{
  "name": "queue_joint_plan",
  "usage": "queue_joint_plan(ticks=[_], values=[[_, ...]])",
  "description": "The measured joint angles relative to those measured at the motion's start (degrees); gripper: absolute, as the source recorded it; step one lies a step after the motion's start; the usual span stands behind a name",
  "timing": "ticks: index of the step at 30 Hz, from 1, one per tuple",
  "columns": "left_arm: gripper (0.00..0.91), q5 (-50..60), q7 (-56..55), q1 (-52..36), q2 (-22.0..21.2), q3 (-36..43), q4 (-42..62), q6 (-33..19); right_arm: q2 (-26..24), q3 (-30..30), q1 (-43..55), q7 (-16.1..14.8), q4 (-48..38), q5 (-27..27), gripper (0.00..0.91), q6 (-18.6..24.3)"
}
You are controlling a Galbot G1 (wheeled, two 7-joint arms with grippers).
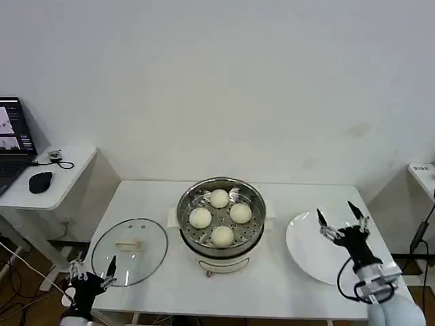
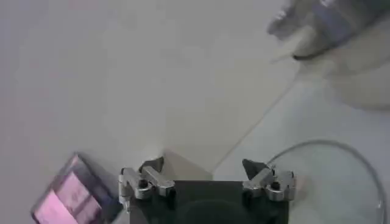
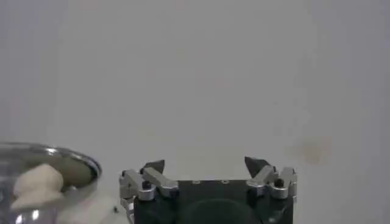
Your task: Take steamed baozi put them in steamer then cover it.
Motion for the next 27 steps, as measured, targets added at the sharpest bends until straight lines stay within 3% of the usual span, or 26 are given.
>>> queue_joint_plan(ticks=[13,27], values=[[0.907,13.3,0.7,-7.1,5.1,3.9,8.5,-0.5,4.9,3.7,-7.3,0.4,2.9,-0.9,0.907,1.7],[0.907,17.3,0.6,-16.2,8.9,8.3,19.0,-1.1,7.2,4.7,-10.5,0.3,4.6,-1.5,0.907,2.0]])
